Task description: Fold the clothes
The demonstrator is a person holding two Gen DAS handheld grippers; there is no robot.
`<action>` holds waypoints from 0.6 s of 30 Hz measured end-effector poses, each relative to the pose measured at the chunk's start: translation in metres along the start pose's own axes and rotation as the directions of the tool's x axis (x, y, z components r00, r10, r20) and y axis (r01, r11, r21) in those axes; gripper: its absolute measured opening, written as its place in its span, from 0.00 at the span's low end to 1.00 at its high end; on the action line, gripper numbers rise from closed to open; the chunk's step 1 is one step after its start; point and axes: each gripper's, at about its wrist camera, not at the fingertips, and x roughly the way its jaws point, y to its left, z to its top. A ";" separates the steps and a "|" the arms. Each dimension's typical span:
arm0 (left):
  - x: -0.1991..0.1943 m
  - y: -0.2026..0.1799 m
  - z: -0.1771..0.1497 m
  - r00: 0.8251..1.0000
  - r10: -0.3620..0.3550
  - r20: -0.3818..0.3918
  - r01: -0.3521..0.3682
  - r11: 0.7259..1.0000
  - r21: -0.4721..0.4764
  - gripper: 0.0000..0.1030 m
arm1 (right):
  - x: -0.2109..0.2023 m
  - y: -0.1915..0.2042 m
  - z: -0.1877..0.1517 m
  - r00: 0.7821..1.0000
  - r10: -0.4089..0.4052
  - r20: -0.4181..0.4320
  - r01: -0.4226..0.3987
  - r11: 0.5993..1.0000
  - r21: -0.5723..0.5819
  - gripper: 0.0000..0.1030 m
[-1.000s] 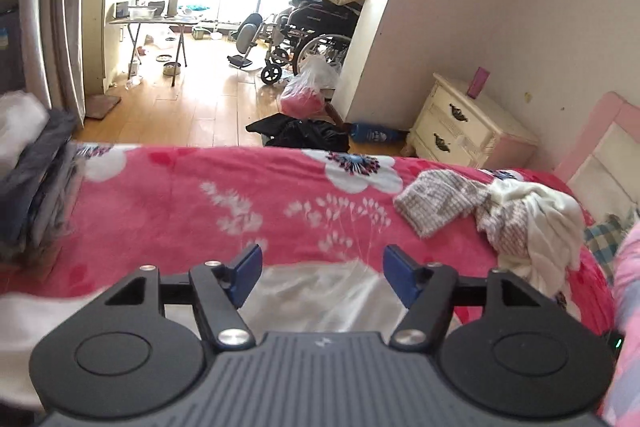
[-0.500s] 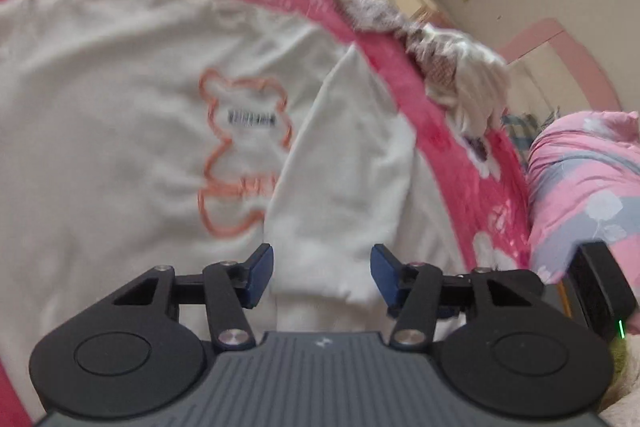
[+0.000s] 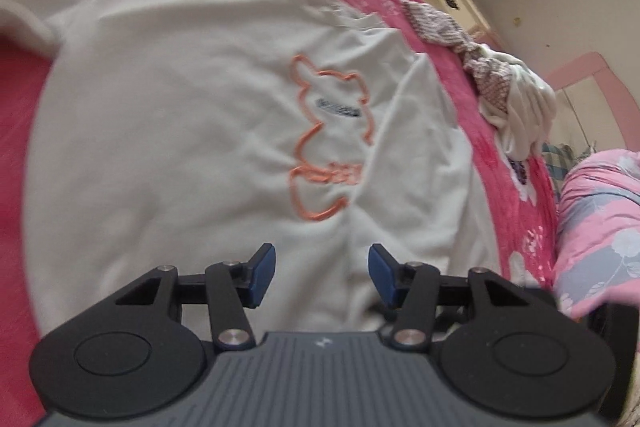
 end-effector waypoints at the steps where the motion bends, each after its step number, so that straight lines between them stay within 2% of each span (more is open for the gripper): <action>1: -0.003 0.006 -0.002 1.000 -0.005 0.010 0.005 1.000 -0.017 0.50 | 0.001 -0.012 0.002 1.000 0.023 0.008 -0.024 0.997 0.072 0.10; 4: -0.012 0.024 -0.007 0.999 -0.016 0.034 0.018 0.998 -0.063 0.50 | -0.006 -0.058 0.009 0.995 0.082 0.055 -0.095 0.947 0.307 0.08; 6: -0.014 0.032 -0.009 0.999 -0.014 0.041 0.017 0.997 -0.072 0.50 | -0.018 -0.093 0.015 0.985 0.109 0.133 -0.158 0.877 0.453 0.07; 9: -0.013 0.039 -0.009 0.999 0.009 0.039 -0.007 0.997 -0.074 0.50 | -0.038 -0.139 0.034 0.954 0.092 0.284 -0.249 0.769 0.589 0.03; 11: -0.014 0.042 -0.008 0.999 0.013 0.046 -0.009 0.997 -0.082 0.50 | -0.052 -0.161 0.052 0.922 0.080 0.379 -0.316 0.721 0.617 0.03; 13: -0.017 0.046 -0.007 0.998 0.018 0.062 -0.012 0.996 -0.092 0.50 | -0.062 -0.176 0.072 0.893 0.060 0.446 -0.354 0.706 0.613 0.03; 15: -0.021 0.051 -0.006 0.997 0.017 0.075 -0.009 0.994 -0.109 0.50 | -0.066 -0.184 0.095 0.874 0.038 0.484 -0.360 0.720 0.593 0.03; 18: -0.027 0.059 -0.006 0.996 0.011 0.090 0.001 0.991 -0.132 0.50 | -0.066 -0.186 0.113 0.874 0.060 0.483 -0.365 0.736 0.570 0.04</action>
